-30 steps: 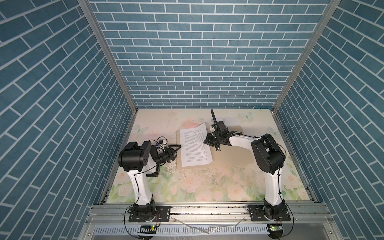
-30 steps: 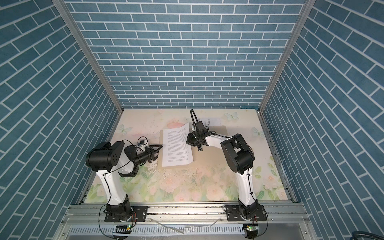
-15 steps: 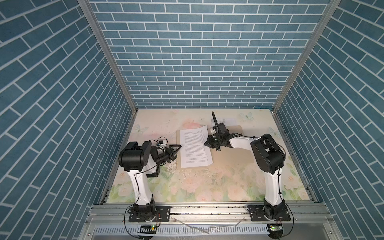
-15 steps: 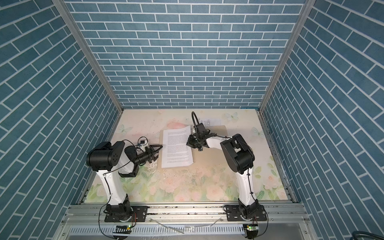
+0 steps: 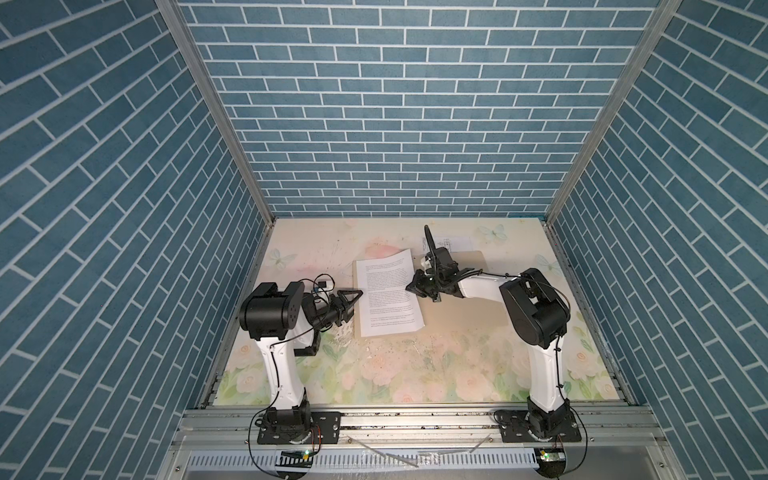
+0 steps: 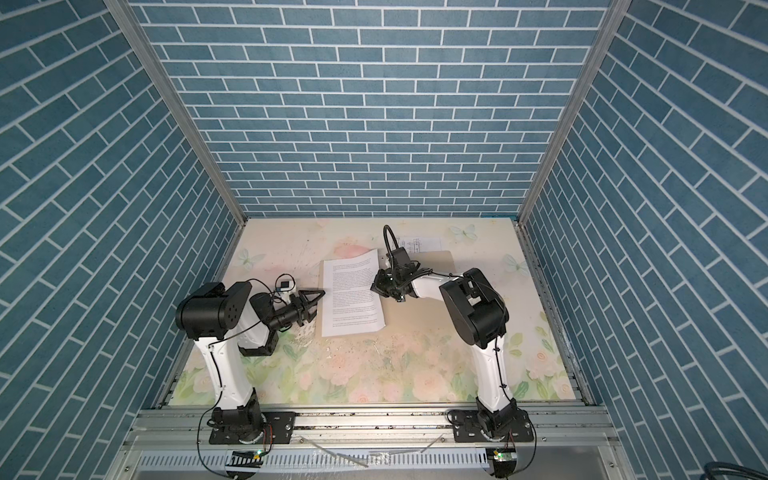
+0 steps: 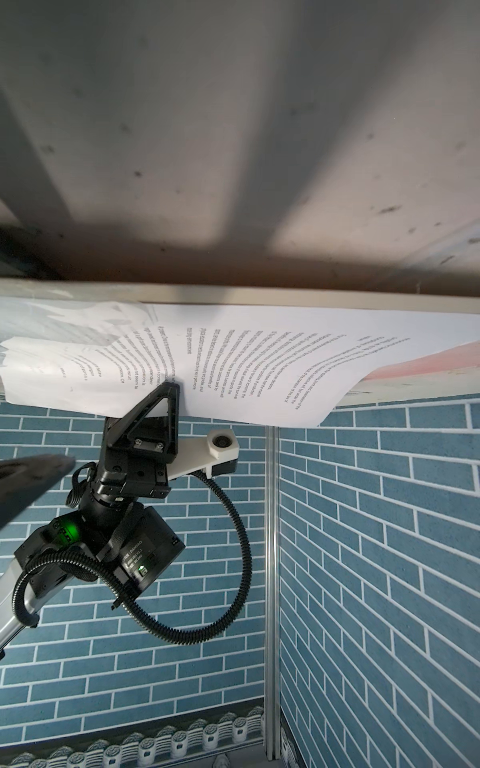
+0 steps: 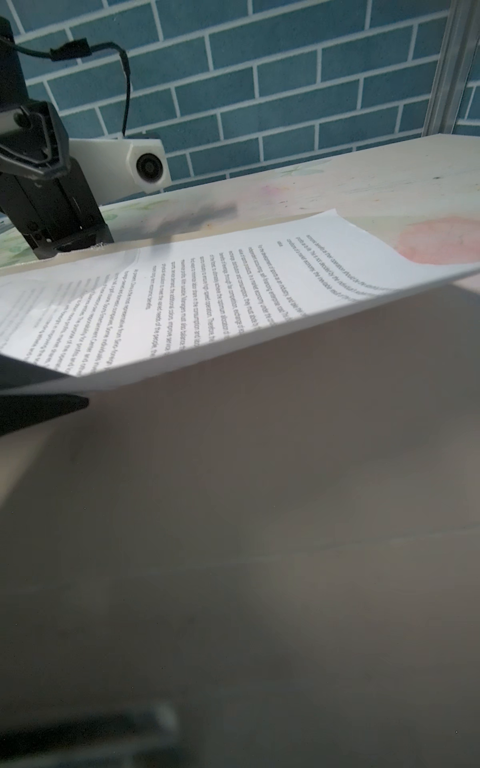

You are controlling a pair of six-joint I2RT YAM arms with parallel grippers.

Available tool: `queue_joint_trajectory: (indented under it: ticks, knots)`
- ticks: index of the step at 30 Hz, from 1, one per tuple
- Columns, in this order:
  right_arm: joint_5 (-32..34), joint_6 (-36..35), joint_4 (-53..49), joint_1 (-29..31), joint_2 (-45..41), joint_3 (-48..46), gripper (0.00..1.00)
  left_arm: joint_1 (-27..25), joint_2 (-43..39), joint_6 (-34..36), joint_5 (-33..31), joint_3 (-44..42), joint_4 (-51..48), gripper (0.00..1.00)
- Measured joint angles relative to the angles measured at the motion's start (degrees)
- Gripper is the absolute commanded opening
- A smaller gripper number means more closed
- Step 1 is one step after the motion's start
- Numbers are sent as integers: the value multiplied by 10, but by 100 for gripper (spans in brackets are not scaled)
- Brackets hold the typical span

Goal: Put the files into the folder
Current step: 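Press the page edge against the folder with the right gripper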

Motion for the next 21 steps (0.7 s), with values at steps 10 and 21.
queue_joint_trajectory:
  ticks: [10, 21]
  knots:
    - [2, 35, 25, 1, 0, -25, 0, -1, 1, -1, 0, -2, 5, 62]
    - [1, 67, 59, 3, -1, -39, 0, -1, 1, -1, 0, -2, 6, 62]
